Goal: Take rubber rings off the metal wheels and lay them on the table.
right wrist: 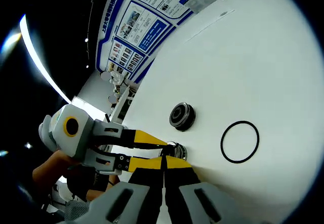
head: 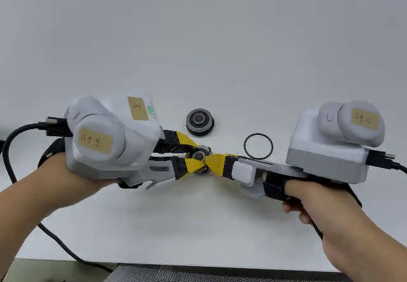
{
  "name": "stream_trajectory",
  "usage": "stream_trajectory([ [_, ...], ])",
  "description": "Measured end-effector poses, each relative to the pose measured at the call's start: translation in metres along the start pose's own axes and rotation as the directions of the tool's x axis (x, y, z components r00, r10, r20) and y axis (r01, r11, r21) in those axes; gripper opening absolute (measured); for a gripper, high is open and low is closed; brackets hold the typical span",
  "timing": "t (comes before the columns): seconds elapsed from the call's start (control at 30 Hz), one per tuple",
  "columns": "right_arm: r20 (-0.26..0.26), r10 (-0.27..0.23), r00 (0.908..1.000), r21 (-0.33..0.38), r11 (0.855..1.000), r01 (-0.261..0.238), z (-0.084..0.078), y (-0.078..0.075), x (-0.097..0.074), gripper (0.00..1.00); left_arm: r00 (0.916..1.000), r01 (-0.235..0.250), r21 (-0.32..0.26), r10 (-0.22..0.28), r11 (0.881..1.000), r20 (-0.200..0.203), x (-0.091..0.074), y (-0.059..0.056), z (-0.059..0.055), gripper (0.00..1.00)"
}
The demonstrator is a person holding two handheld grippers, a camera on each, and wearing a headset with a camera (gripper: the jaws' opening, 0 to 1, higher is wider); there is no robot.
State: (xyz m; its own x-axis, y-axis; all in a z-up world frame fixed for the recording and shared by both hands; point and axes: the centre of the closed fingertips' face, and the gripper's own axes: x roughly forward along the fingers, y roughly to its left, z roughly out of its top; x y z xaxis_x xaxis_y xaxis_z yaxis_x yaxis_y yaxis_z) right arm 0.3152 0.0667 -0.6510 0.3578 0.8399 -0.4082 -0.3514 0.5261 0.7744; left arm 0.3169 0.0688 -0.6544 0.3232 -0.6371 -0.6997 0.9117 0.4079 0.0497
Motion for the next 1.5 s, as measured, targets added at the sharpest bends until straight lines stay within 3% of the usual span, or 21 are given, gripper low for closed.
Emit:
stream_trajectory([
  [0.7,-0.006,0.046,0.9989,-0.018,0.999,-0.047,-0.0010,0.0094,-0.0046,0.00,1.0000,0.002,0.004,-0.002,1.000,0.000,0.0003,0.0000,0.0004,0.13],
  [0.9,0.009,0.044,0.9990,0.006,0.999,-0.044,-0.0001,0.0080,-0.0055,0.01,1.0000,-0.002,0.005,0.002,1.000,0.000,0.0003,0.0005,0.0001,0.13],
  [1.03,0.017,0.010,0.9998,0.053,0.999,-0.011,-0.0002,0.0024,-0.0026,0.01,0.9999,-0.012,-0.002,0.012,1.000,0.004,0.0002,0.0007,-0.0002,0.13],
  [1.33,0.015,0.005,0.9999,0.058,0.998,-0.006,-0.0005,0.0026,-0.0012,0.01,0.9997,-0.024,0.026,0.024,0.999,0.003,0.0002,0.0010,-0.0005,0.14],
  [1.5,0.018,0.003,0.9998,0.070,0.998,-0.004,-0.0004,0.0028,0.0005,0.01,0.9995,-0.029,0.007,0.029,1.000,0.008,-0.0001,0.0018,0.0003,0.14],
])
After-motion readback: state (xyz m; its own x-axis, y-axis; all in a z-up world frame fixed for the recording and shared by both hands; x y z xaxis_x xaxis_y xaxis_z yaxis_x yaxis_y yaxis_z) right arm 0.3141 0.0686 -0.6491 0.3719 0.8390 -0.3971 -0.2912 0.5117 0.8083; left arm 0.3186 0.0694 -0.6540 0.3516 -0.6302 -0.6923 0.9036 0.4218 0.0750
